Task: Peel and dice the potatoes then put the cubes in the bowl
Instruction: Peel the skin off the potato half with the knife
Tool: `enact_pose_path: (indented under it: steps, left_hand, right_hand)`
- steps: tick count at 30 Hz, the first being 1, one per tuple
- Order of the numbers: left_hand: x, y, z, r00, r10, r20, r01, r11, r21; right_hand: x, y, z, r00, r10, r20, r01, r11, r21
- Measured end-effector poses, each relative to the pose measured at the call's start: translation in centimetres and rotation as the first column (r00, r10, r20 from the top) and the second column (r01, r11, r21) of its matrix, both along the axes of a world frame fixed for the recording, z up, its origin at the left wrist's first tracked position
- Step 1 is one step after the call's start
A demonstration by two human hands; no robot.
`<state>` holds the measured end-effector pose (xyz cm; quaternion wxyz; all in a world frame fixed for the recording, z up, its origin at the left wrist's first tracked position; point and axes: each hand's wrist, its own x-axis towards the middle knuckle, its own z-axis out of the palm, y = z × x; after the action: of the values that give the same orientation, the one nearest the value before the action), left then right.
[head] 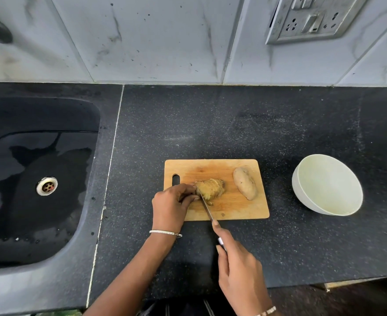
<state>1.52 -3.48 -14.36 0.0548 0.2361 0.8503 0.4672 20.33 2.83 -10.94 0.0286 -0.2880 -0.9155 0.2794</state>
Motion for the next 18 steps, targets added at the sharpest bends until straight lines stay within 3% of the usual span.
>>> enact_pose_path:
  steps: [7, 10, 15, 18]
  left_hand:
    - [-0.4, -0.2, 0.2, 0.993, -0.021, 0.115, 0.015, 0.999, 0.05]
    - [-0.3, -0.4, 0.4, 0.981, -0.027, 0.192, 0.012, 0.997, 0.081]
    - [-0.2, -0.6, 0.7, 0.999, 0.002, 0.034, -0.003, 1.0, 0.031]
    - [-0.3, -0.4, 0.6, 0.999, 0.004, 0.042, -0.004, 1.0, -0.004]
  right_hand:
    - [1.6, 0.3, 3.8, 0.997, -0.076, -0.009, 0.075, 0.996, -0.047]
    - [-0.2, 0.3, 3.5, 1.0, -0.026, -0.003, 0.026, 1.0, -0.004]
    - [-2.5, 0.2, 2.5, 0.999, 0.033, 0.009, -0.033, 0.999, -0.021]
    - [-2.7, 0.2, 2.3, 0.998, 0.05, 0.038, -0.049, 0.998, -0.03]
